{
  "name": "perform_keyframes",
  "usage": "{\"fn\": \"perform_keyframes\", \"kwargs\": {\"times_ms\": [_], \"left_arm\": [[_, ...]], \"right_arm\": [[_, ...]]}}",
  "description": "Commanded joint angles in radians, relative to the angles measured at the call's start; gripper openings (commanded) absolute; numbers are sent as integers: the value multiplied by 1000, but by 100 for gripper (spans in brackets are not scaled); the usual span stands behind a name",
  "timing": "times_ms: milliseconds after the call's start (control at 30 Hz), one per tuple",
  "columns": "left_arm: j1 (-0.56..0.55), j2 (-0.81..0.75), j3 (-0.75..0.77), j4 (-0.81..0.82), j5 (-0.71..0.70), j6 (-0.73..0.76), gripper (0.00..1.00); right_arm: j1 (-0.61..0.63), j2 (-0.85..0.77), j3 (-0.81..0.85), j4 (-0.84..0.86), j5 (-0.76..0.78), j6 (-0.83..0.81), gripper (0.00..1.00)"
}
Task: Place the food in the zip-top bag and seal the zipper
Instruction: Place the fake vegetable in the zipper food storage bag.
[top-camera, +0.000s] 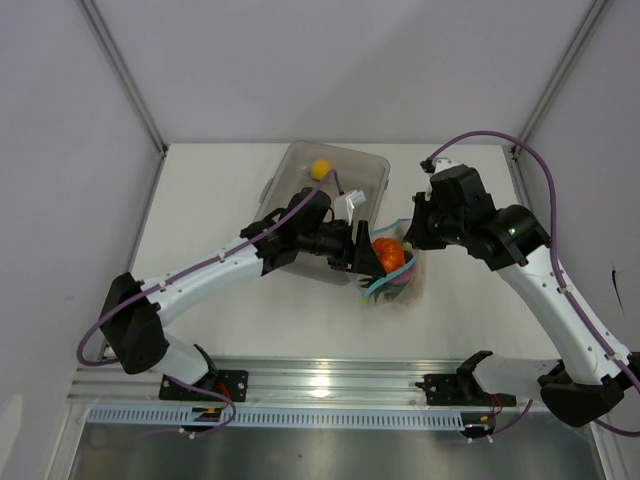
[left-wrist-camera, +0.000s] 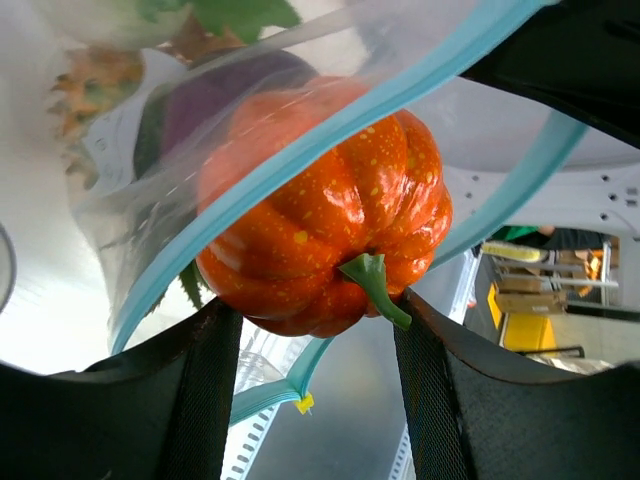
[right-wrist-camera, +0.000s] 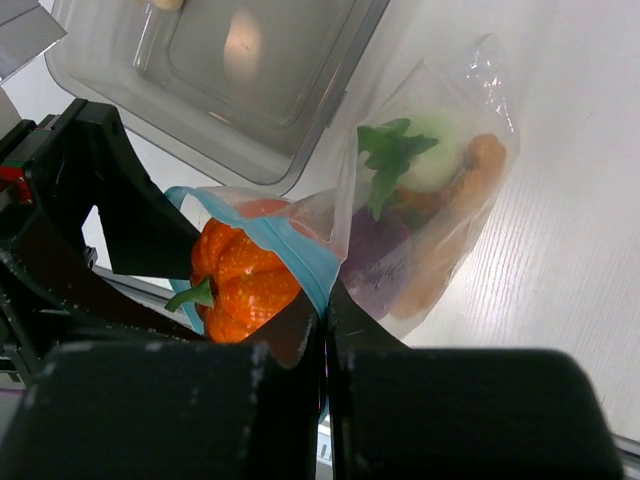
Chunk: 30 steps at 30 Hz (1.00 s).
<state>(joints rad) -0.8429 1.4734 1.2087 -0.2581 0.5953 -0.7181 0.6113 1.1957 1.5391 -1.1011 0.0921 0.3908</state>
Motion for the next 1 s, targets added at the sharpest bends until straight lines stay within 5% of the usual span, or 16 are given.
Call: {"fn": "perform_keyframes", "kwargs": {"times_ms": [0,133,233,300,333,733,967], "left_arm": [[7,-21,34,-41,-83,-23,11],[7,-59,-4,-40,-126,-23,35],[5,-96,-23,-29,-141,3,64],[7,-148,-52,12,-138,29,71],[5,-168,-66,45,-141,42,97],[40,-317,-54,22,-340,160,99],[151,-179,107,-76,-425,245,100]], "right_arm": [[1,-24,35,37,18,-10,0],[1,-28,50,26,29,-10,0],[1,-28,44,23,41,-10,0],[1,-24,42,21,41,-10,0],[1,-22,42,23,41,-10,0],[1,-24,66,0,57,-1,0],[1,-24,61,-11,55,6,0]]}}
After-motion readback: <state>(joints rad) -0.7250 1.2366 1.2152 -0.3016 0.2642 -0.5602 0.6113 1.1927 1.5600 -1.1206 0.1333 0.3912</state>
